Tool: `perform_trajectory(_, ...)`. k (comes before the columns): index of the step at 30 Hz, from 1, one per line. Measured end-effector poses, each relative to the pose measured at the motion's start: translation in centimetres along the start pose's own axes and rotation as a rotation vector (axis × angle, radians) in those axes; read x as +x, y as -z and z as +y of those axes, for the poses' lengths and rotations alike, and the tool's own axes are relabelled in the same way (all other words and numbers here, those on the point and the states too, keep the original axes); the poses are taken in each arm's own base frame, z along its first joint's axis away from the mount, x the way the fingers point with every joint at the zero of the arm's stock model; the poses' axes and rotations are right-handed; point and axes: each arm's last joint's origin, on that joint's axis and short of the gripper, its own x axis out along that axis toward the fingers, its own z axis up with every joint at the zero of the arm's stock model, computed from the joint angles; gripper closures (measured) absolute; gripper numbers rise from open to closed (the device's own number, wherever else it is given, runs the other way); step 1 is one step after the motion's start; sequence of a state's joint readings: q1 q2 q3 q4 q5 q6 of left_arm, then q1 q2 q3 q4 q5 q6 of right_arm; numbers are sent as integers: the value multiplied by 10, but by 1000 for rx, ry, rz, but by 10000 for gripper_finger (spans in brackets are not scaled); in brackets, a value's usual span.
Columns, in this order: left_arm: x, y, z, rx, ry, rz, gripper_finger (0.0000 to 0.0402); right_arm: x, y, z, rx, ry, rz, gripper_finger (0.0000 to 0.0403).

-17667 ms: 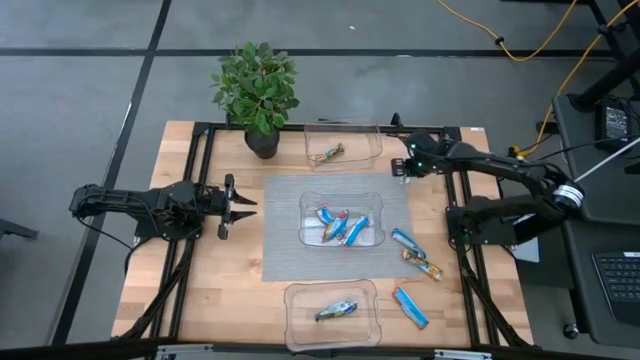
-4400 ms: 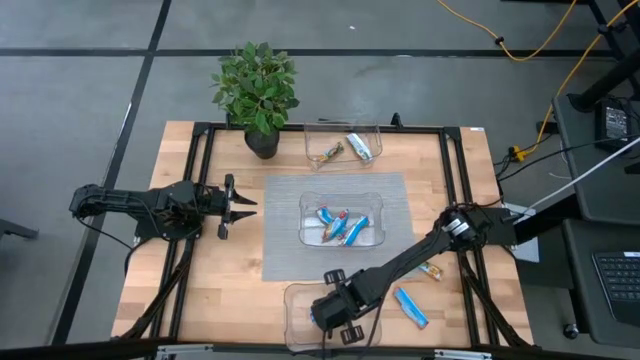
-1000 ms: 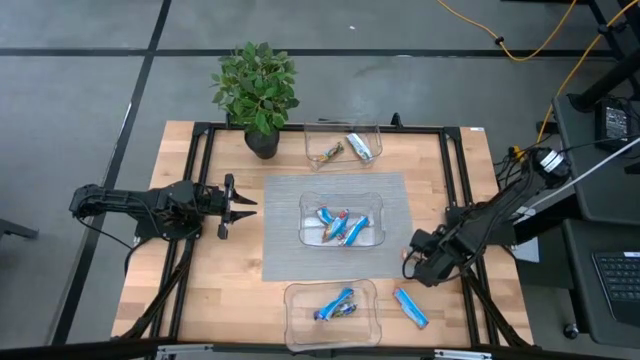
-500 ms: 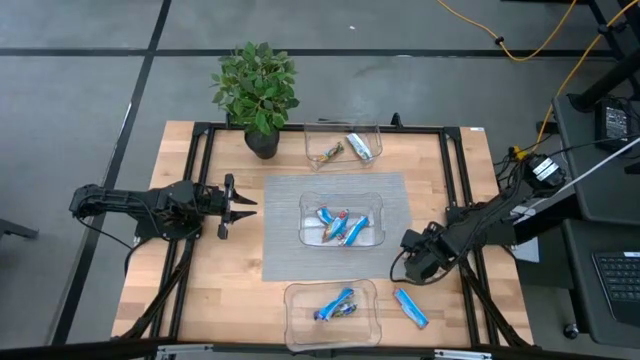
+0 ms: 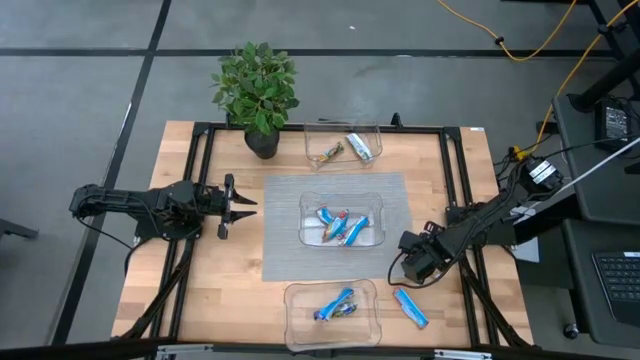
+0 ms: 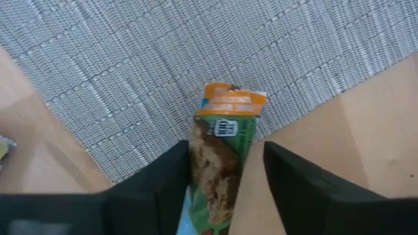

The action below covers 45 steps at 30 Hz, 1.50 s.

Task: Pick and place Granola Bars by type
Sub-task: Put the orange granola bar into the top transparent bin

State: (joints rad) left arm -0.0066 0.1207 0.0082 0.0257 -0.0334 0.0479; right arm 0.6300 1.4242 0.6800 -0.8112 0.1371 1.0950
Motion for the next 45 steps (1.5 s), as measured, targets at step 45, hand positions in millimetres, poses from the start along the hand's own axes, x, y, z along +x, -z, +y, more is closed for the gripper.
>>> perform_trajectory(45, 0, 0, 0, 0, 0, 0, 288, -207, -39, -22, 93, -123, -486, 372)
